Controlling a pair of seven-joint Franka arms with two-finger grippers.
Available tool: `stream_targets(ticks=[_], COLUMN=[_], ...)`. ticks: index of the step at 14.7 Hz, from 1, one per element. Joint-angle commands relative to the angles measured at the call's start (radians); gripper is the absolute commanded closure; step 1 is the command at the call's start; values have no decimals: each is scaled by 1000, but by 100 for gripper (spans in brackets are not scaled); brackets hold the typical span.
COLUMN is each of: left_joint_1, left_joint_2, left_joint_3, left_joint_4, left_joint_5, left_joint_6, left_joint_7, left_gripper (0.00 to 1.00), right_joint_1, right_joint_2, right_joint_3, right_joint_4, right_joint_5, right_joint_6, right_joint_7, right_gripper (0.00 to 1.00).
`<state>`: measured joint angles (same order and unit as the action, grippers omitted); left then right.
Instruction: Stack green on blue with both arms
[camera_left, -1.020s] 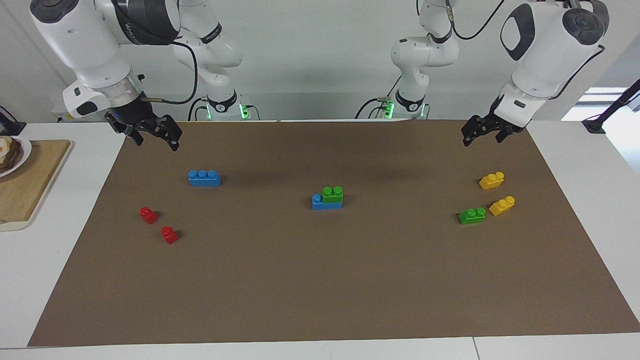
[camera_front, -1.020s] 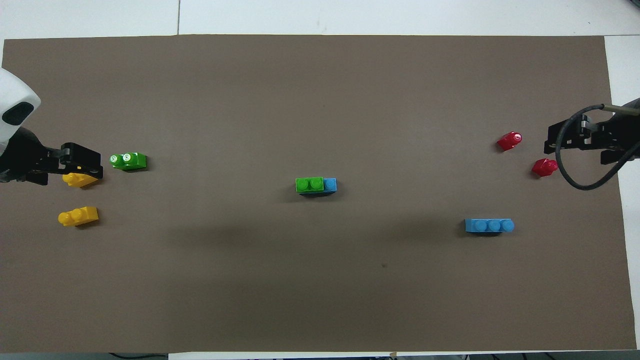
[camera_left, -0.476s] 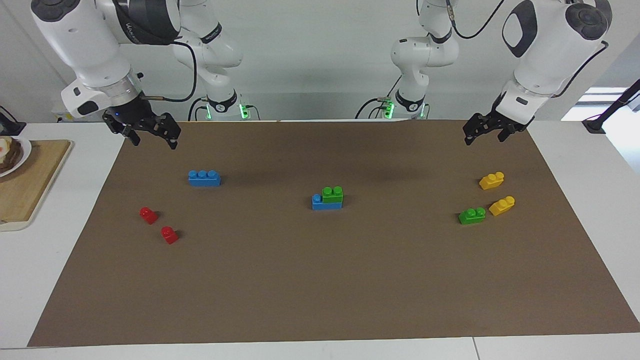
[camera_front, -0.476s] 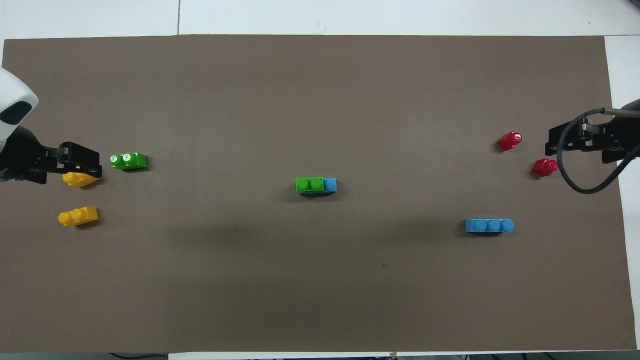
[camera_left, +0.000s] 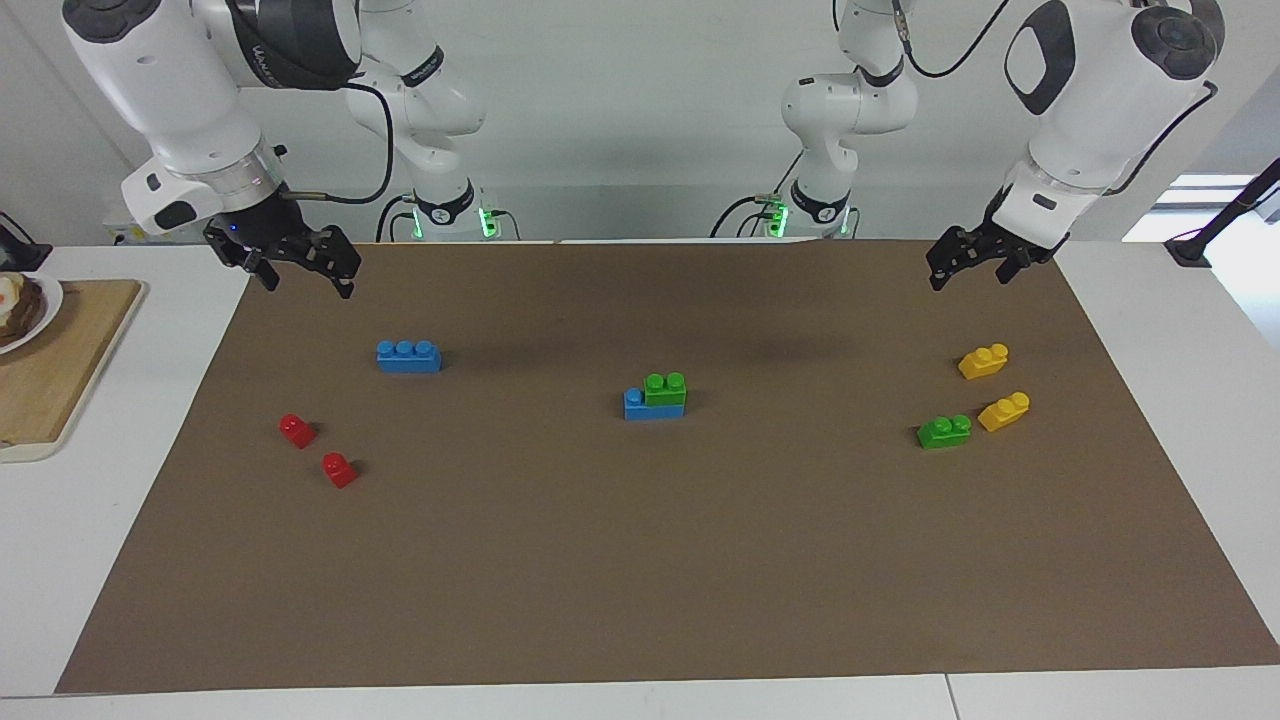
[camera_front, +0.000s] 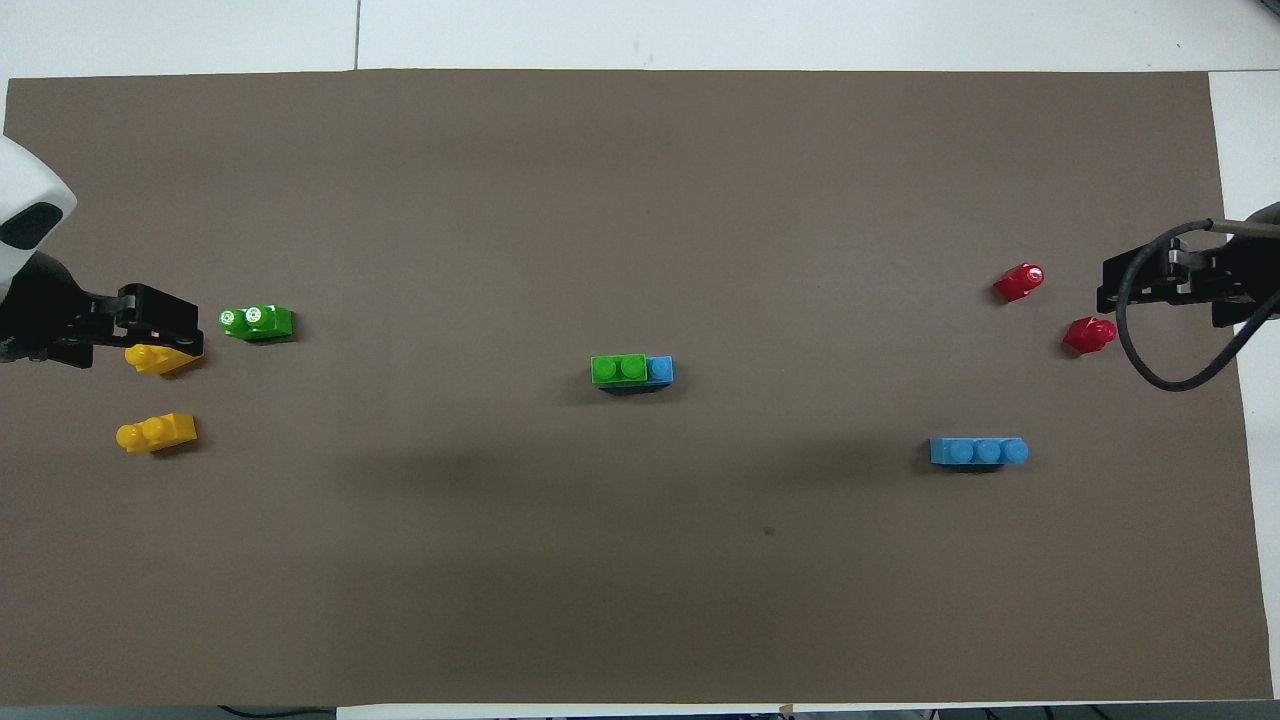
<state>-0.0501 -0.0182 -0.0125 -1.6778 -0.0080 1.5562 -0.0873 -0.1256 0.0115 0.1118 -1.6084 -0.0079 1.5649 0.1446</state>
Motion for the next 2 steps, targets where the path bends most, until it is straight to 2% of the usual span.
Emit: stream_targets(ticks=[1, 2], left_joint_1=[-5, -5], left_joint_2=[-3, -3], left_joint_3=[3, 3], left_joint_4=[10, 9], left_joint_5=[17, 17], left_joint_6=[-1, 1], left_joint_7=[15, 15], left_gripper=[0, 0], right_joint_1=[-15, -15], right_joint_2=[-25, -25], right_joint_3=[11, 9], right_joint_4=[-28, -30], right_joint_5=[-21, -21], right_joint_6=[3, 3], right_joint_7=[-22, -22], right_gripper=[0, 0])
